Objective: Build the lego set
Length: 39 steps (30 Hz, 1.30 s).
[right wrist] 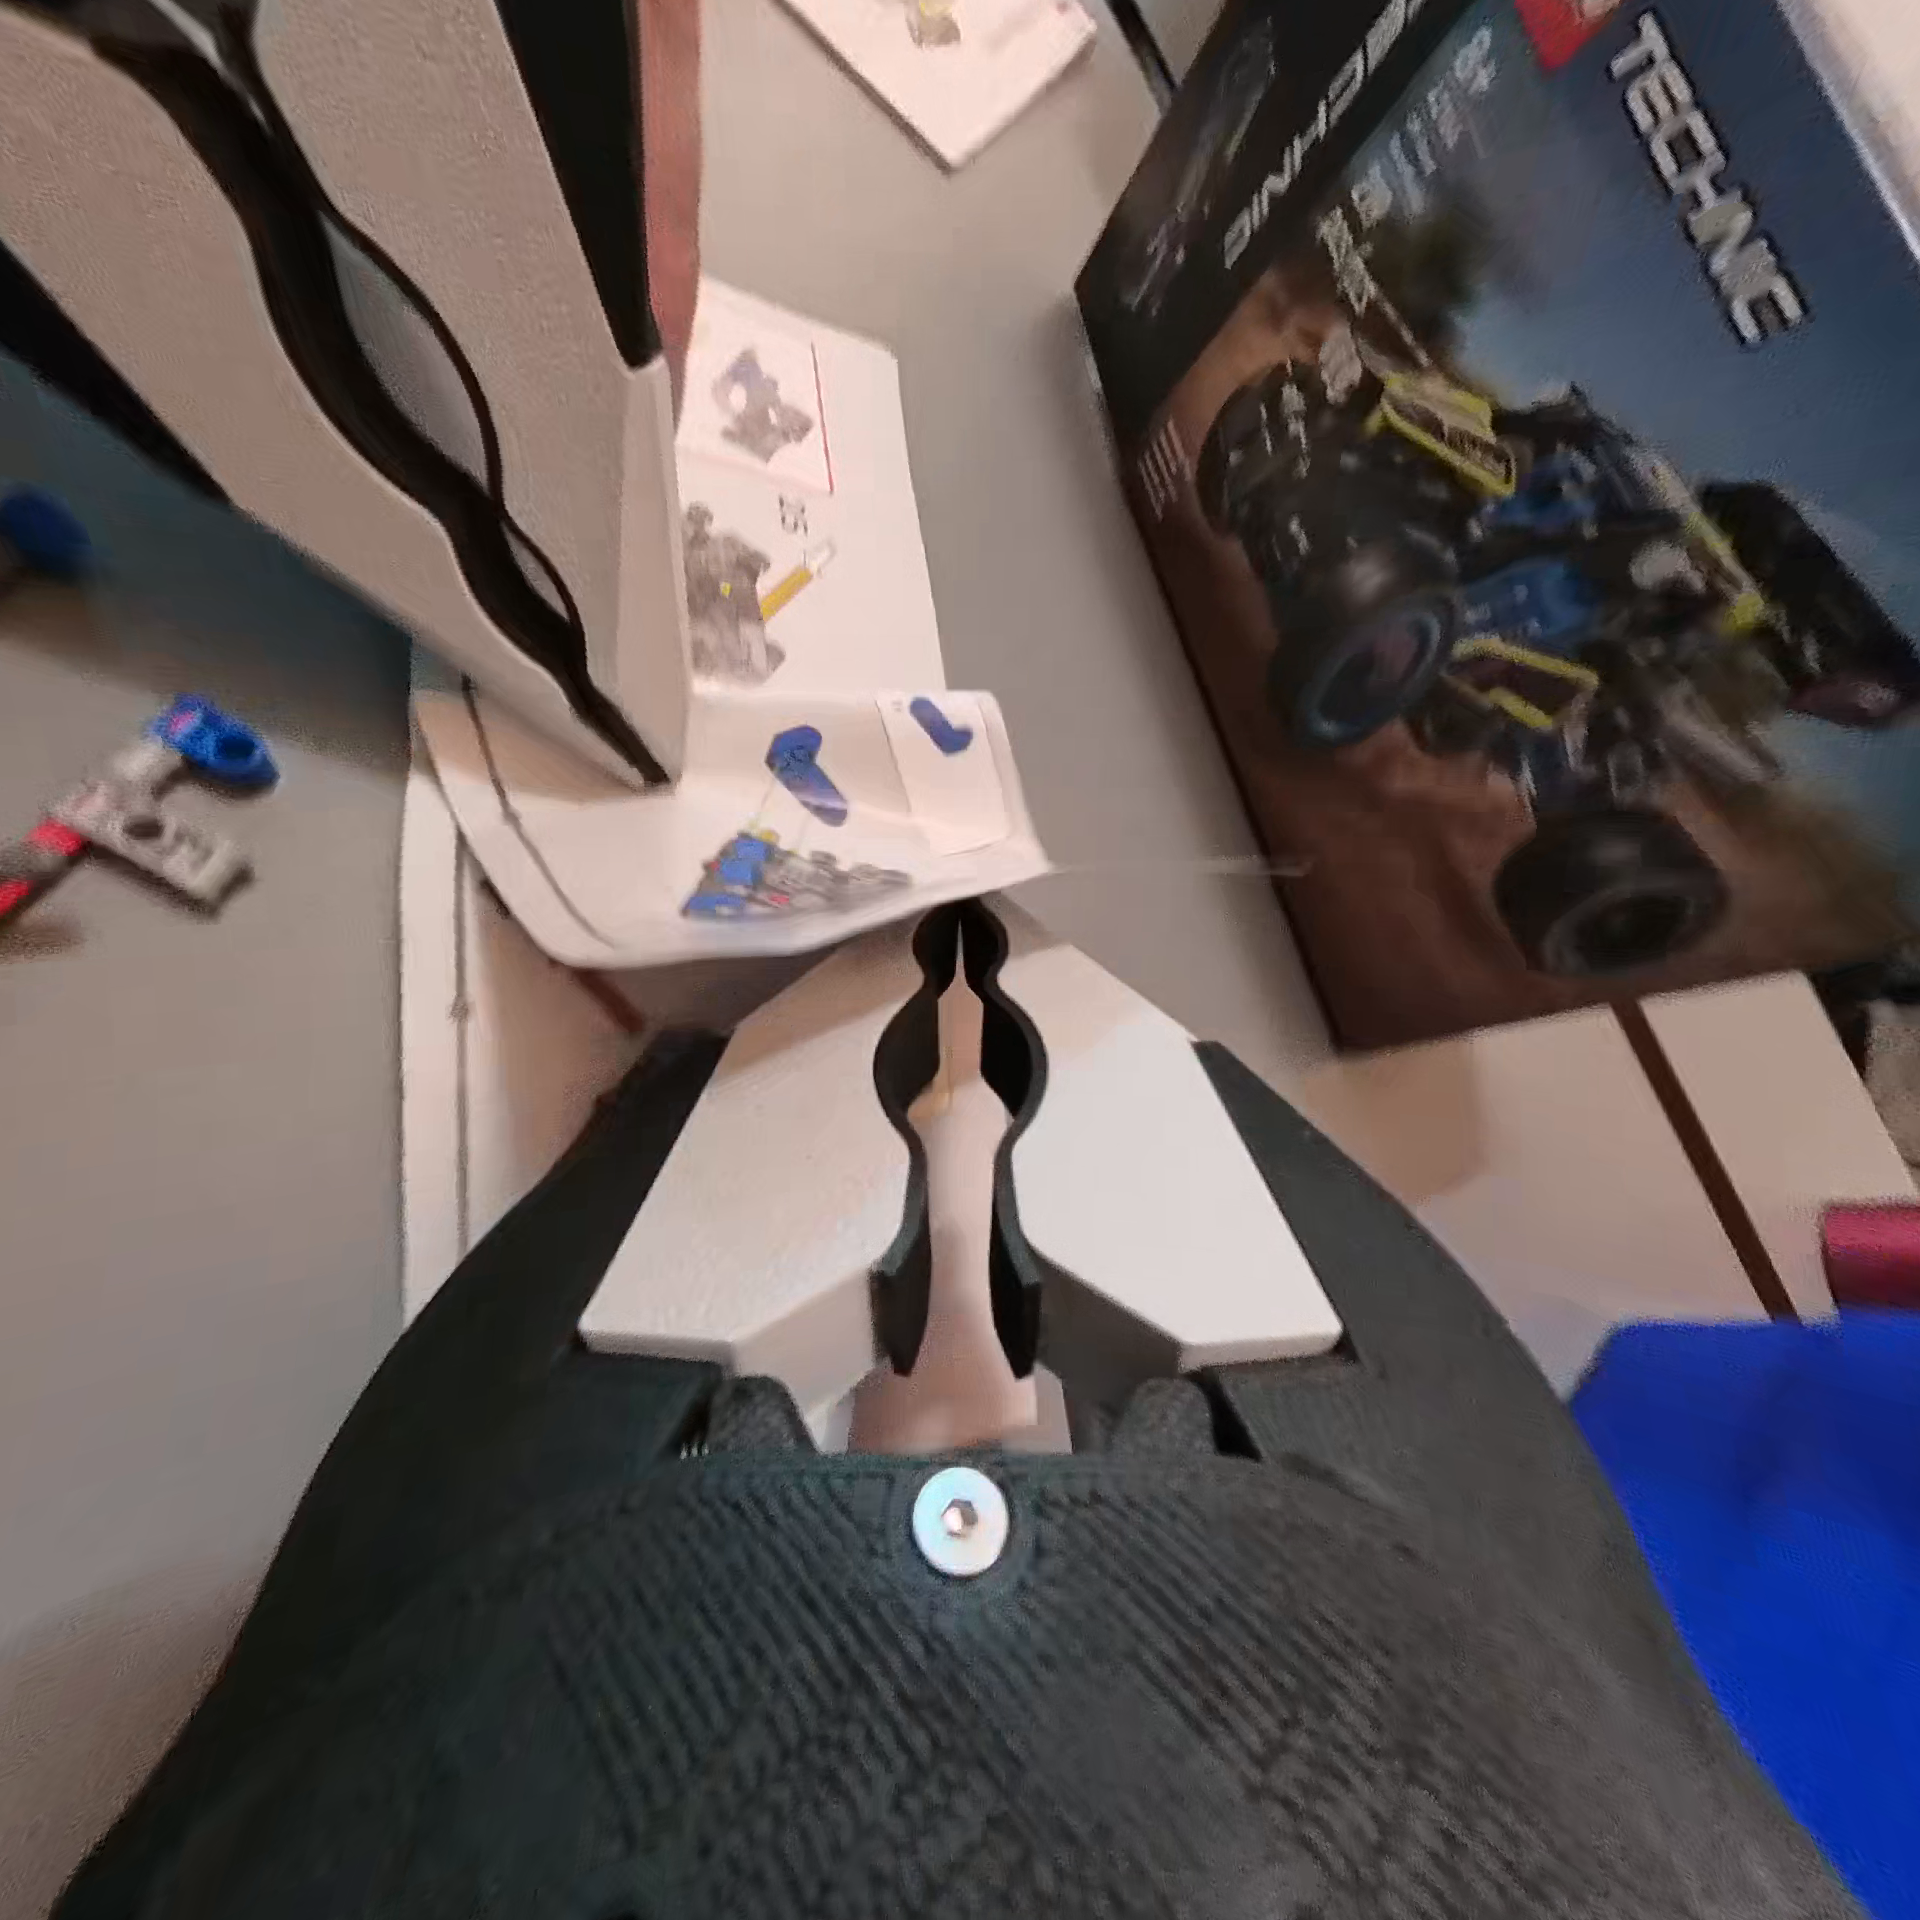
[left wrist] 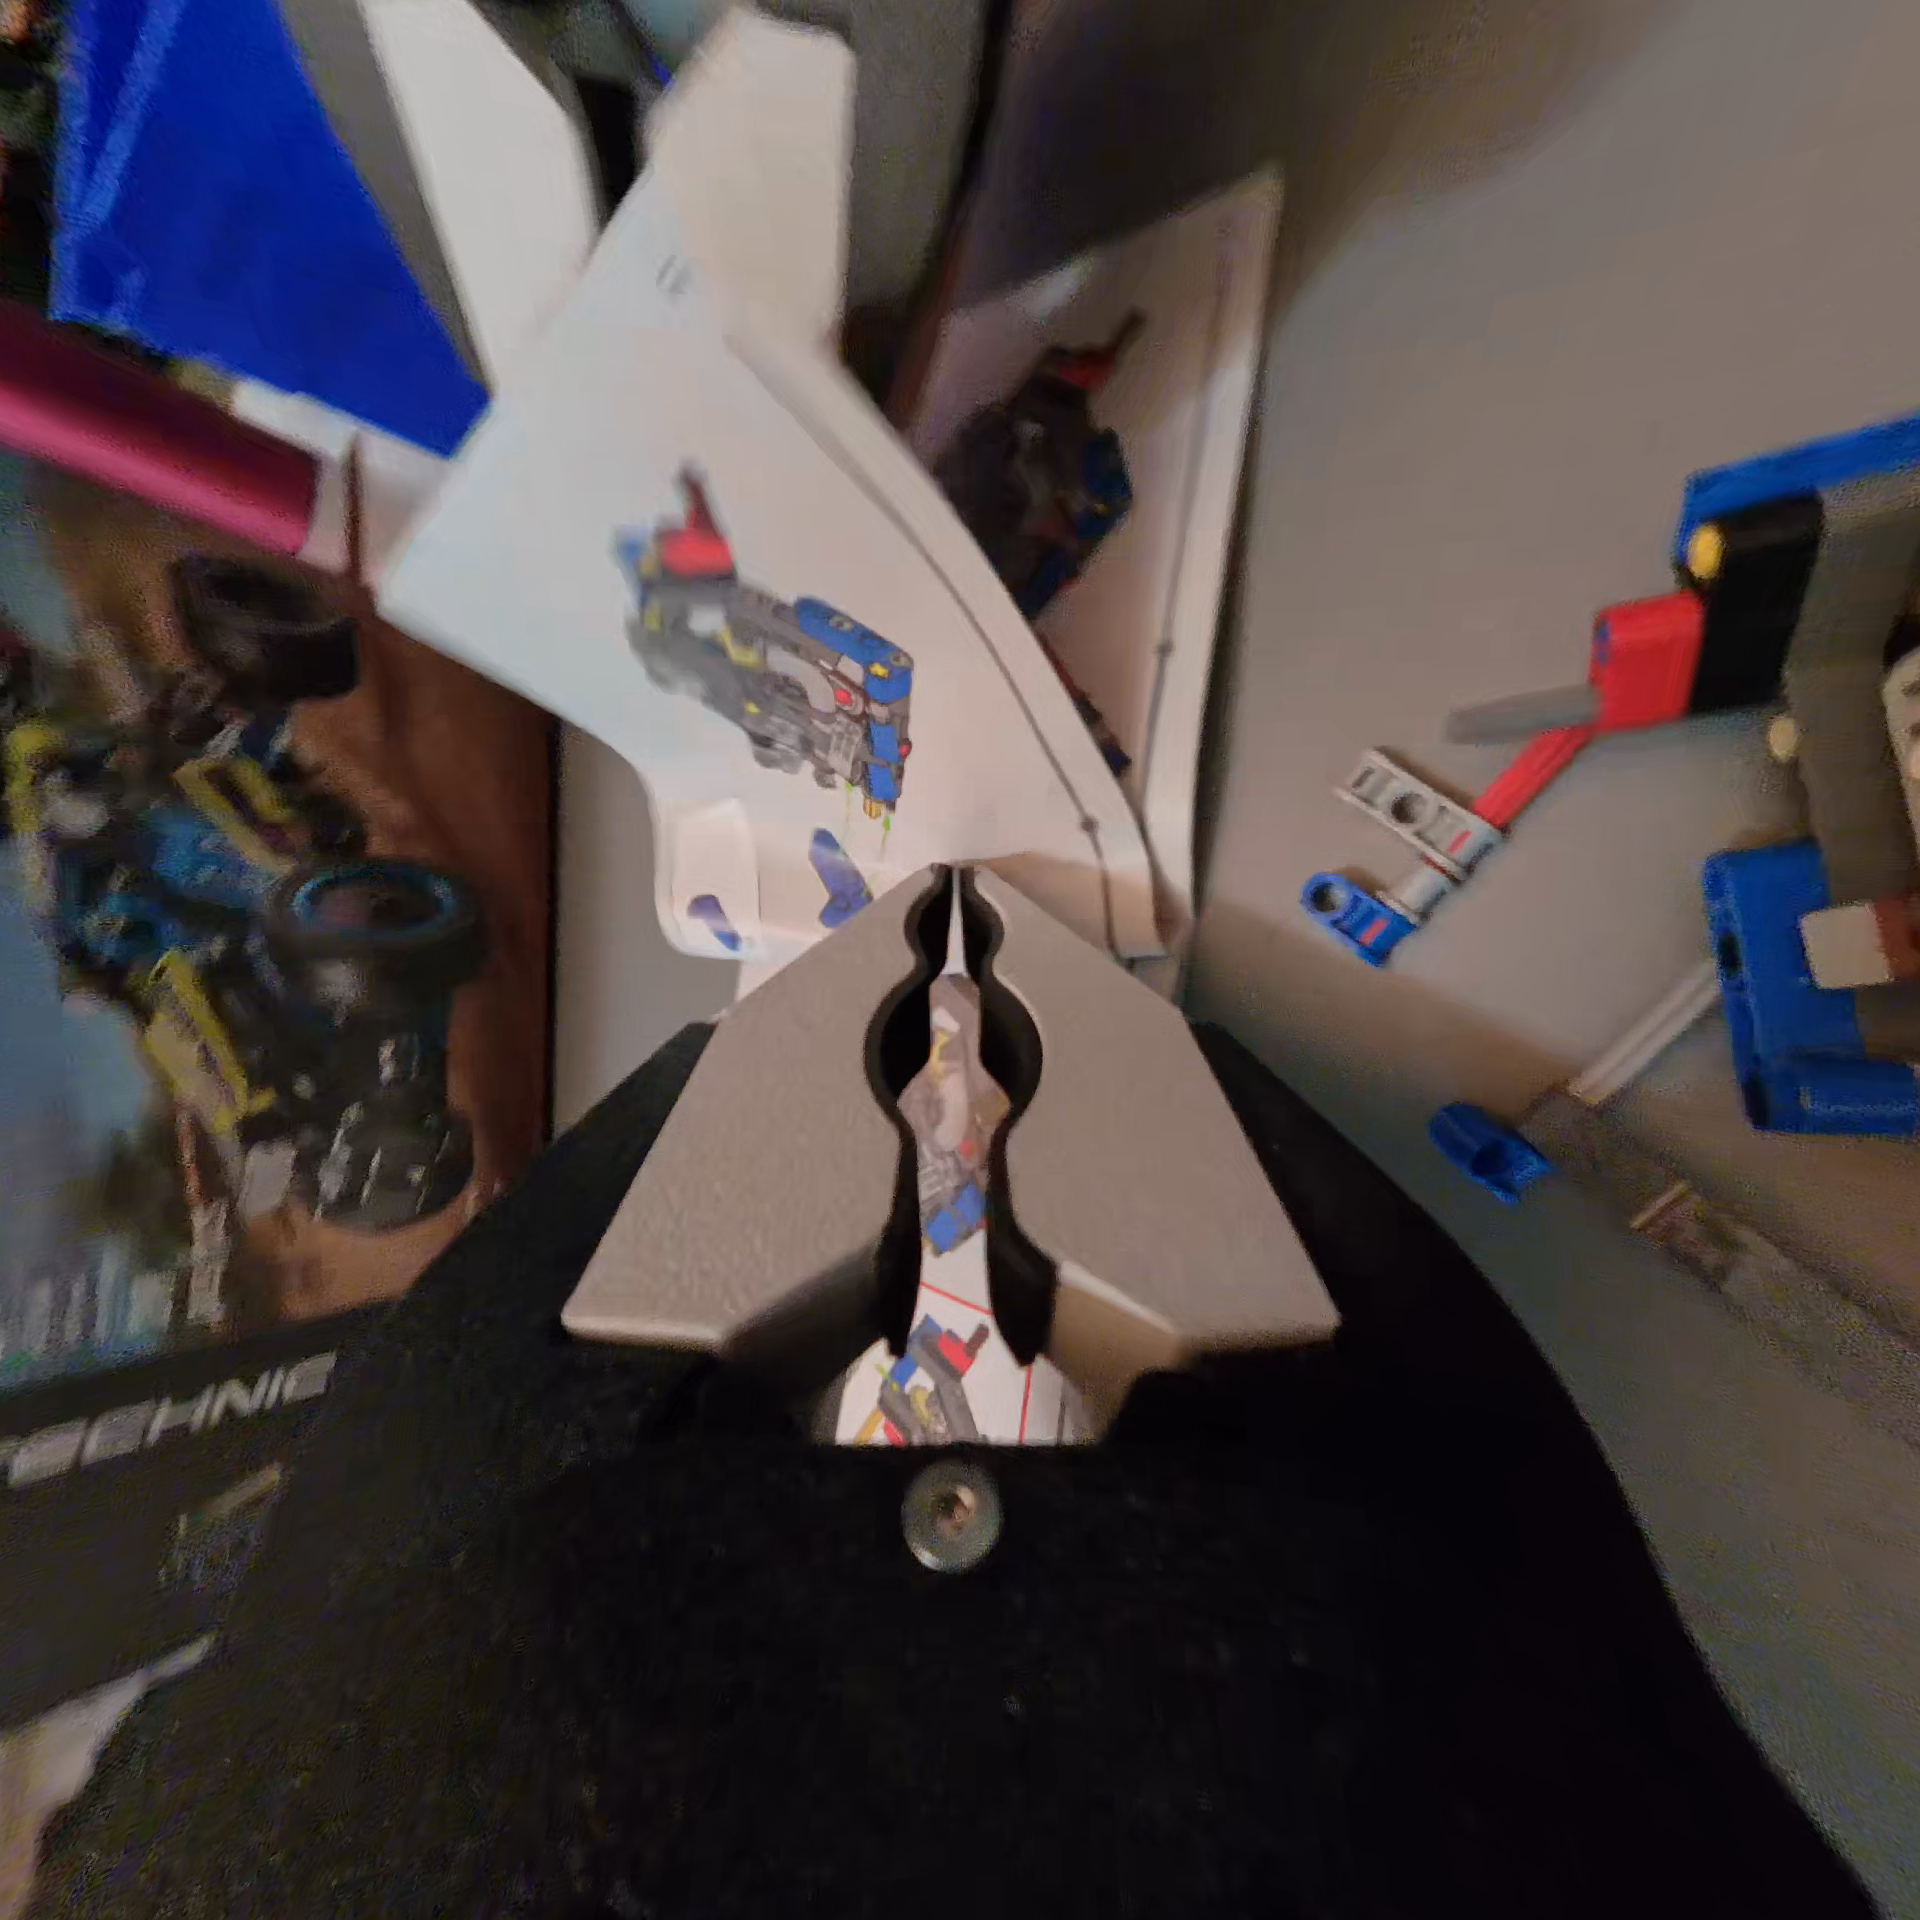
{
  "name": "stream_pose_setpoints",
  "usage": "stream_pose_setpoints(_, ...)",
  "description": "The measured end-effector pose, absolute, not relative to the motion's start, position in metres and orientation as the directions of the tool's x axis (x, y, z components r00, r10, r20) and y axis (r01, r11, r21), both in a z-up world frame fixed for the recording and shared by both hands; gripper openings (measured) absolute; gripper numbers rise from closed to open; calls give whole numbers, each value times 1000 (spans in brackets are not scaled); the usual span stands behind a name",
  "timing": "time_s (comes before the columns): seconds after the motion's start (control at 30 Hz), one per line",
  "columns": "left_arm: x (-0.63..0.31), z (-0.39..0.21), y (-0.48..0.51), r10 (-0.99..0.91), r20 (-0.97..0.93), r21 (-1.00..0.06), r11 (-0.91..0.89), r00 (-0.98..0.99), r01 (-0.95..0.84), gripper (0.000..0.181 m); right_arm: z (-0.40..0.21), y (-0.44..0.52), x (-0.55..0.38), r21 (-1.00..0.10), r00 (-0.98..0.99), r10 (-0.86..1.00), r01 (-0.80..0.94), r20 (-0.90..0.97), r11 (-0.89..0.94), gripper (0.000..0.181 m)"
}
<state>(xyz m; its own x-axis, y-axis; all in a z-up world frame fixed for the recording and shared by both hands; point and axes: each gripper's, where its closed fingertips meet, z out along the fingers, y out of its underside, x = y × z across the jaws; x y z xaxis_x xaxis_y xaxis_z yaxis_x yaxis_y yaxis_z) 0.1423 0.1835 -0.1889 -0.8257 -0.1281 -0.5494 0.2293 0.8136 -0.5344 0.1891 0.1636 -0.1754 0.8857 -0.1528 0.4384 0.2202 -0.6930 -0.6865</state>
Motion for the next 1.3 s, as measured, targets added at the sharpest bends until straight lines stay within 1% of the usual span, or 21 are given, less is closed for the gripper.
stream_pose_setpoints(0.03,144,-180,189,-196,-543,-572,798,-816,190,2,-173,174,191,-704,894,-143,227,425,-673,0)
stream_pose_setpoints(0.1,147,-157,209,-340,-533,-630,770,-775,96,13,-169,190,191,-733,911,-120,233,394,-640,0)
stream_pose_setpoints(0.17,139,-131,223,-466,-491,-712,701,-736,32,26,-164,204,188,-745,918,-85,257,387,-616,0)
stream_pose_setpoints(0.2,132,-118,226,-514,-464,-758,652,-721,23,29,-162,213,185,-751,921,-62,273,385,-601,0)
stream_pose_setpoints(0.27,114,-92,226,-569,-438,-824,564,-696,57,30,-157,231,175,-767,930,-9,298,368,-568,0)
stream_pose_setpoints(0.33,97,-66,220,-598,-478,-848,505,-643,161,19,-159,247,168,-779,943,27,290,332,-556,0)
stream_pose_setpoints(0.4,83,-52,213,-592,-549,-823,507,-590,257,8,-166,256,167,-761,947,57,290,318,-580,0)
stream_pose_setpoints(0.43,80,-55,209,-564,-583,-795,545,-584,267,4,-169,255,169,-747,944,51,291,327,-598,0)
stream_pose_setpoints(0.53,83,-84,205,-472,-619,-715,668,-628,204,0,-165,238,177,-722,937,6,274,350,-635,0)
stream_pose_setpoints(0.6,86,-105,194,-386,-605,-673,715,-697,187,0,-158,208,185,-676,920,-52,247,389,-694,0)
stream_pose_setpoints(0.67,93,-125,182,-294,-574,-624,762,-764,176,0,-152,170,190,-639,903,-133,179,408,-748,0)
stream_pose_setpoints(0.77,115,-155,167,-170,-525,-554,812,-834,183,0,-155,125,175,-639,892,-212,105,399,-762,0)
stream_pose_setpoints(0.87,129,-175,146,-91,-484,-530,822,-871,209,0,-159,95,167,-640,842,-285,89,457,-763,0)
stream_pose_setpoints(0.93,134,-189,141,-45,-455,-488,848,-889,207,0,-160,83,162,-651,814,-318,93,486,-754,0)
stream_pose_setpoints(1.0,137,-204,147,-34,-428,-431,886,-903,171,0,-166,81,146,-650,834,-265,139,484,-747,0)
stream_pose_setpoints(1.1,138,-203,147,-101,-405,-487,865,-909,121,0,-180,73,130,-598,851,-193,165,488,-784,0)
stream_pose_setpoints(1.2,138,-203,151,-190,-330,-552,833,-925,26,0,-191,77,116,-565,869,-86,239,488,-789,0)
stream_pose_setpoints(1.3,139,-203,154,-286,-220,-616,782,-933,-94,0,-191,87,110,-577,869,-44,288,492,-764,0)
